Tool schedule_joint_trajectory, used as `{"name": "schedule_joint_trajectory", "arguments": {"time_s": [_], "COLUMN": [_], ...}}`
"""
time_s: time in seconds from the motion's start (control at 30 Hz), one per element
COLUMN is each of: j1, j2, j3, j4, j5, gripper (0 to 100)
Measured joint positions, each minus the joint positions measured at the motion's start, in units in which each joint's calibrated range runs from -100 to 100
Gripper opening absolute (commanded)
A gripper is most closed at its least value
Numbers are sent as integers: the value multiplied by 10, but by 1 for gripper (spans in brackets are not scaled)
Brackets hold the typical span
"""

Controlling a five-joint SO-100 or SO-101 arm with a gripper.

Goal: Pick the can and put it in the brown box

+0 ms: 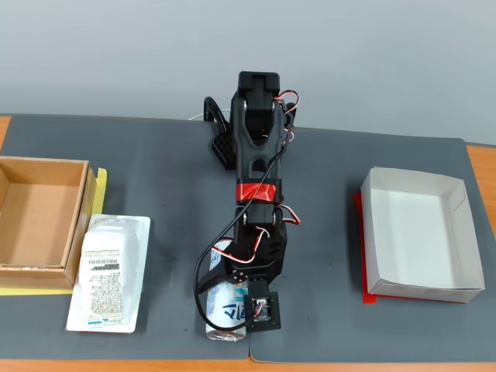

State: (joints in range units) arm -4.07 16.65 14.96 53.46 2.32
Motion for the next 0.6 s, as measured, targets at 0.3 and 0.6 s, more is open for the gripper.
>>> {"name": "schedule_joint_trajectory", "arguments": {"time_s": [0.3, 0.6], "j1": [18, 24], "j2": [10, 8], "j3": [-16, -16], "j4": [0, 1], "j5": [0, -2], "gripper": [41, 13]}}
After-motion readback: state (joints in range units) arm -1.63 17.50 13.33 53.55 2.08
